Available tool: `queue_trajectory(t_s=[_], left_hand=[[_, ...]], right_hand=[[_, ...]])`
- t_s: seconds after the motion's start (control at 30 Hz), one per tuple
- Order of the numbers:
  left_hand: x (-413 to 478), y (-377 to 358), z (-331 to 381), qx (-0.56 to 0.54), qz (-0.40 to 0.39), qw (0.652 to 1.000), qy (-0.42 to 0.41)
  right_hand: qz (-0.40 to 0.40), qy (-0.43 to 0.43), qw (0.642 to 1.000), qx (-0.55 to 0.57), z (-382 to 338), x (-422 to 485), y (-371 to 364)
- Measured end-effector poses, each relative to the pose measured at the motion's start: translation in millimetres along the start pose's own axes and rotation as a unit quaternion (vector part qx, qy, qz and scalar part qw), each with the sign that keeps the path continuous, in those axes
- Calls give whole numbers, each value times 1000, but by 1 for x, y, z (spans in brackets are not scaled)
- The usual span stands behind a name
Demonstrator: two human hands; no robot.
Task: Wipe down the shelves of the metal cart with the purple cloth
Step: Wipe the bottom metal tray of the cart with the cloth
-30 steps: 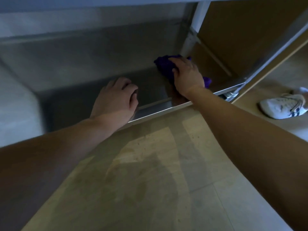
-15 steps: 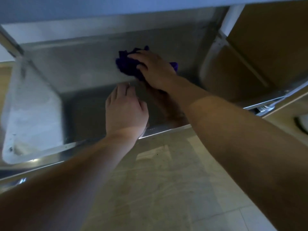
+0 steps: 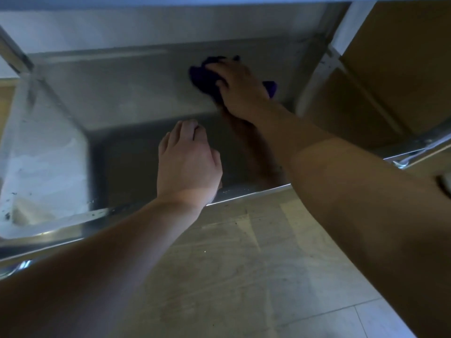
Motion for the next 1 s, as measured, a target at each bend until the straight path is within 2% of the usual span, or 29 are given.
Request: queue_trajectory(t_s=[0.07, 0.1, 0.13, 0.2, 0.27, 0.3, 0.37, 0.43, 0.5, 0.57, 0.6, 0.67, 0.7, 0.77, 0.83, 0.87, 0.93, 0.97, 1.0], left_hand=[[-1, 1, -1, 6, 0, 1000, -1], [-1, 2, -1, 11, -2, 1000, -1], [0, 1, -1, 14, -5, 1000, 0], [0, 1, 0, 20, -13, 1000, 4], [-1, 1, 1, 24, -14, 1000, 0], [-2, 1, 0, 27, -14, 1000, -3], [-2, 0, 0, 30, -23, 999, -4], [-3, 1, 0, 30, -28, 999, 0], [-3, 3, -1, 27, -25, 999, -1], [-4, 5, -2, 22, -23, 999, -3], [-4, 5, -3, 21, -23, 1000, -3], [-4, 6, -5, 20, -22, 1000, -2], [-4, 6, -6, 20, -21, 1000, 0], [-5, 5, -5, 20, -19, 1000, -2], [-7, 3, -3, 21, -24, 999, -5], [-7, 1, -3, 22, -27, 999, -5], [-6, 1, -4, 21, -24, 1000, -1], [-6, 1, -3, 20, -21, 1000, -1], [-6, 1, -2, 21, -20, 1000, -2]], right_hand=[[-8, 53, 999, 9, -4, 3, -4], [3, 39, 999, 5, 6, 6, -4], [23, -4, 1000, -11, 21, 7, -2], [45, -164, 983, -65, 66, 7, 1], [18, -341, 936, -80, 105, -4, 7], [6, -390, 917, -81, 111, -3, 7], [-7, -414, 907, -73, 96, 9, 7], [-4, -329, 943, -50, 53, 39, 1], [-4, -142, 990, -14, -12, 63, -10], [-13, 28, 999, 21, -63, 60, -14], [-23, 84, 996, 35, -73, 55, -15], [-23, 110, 993, 46, -62, 51, -14], [-14, 73, 996, 39, -45, 54, -17], [20, -122, 992, 23, 12, 60, -14], [16, -341, 940, -9, 71, 50, -11], [1, -393, 919, -24, 83, 43, -8], [-3, -400, 916, -25, 78, 40, -9], [13, -372, 928, -9, 63, 41, -8], [31, -305, 952, 9, 43, 49, -11]])
Point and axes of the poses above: each hand's wrist, its own x-axis towards the middle knuckle, its own y-axis out of the back of the hand, z = x × y, the point moved 5 cm from there along x, towards the middle knuckle, and after that the axes turned 15 degrees about -x, right-handed, at the moved point
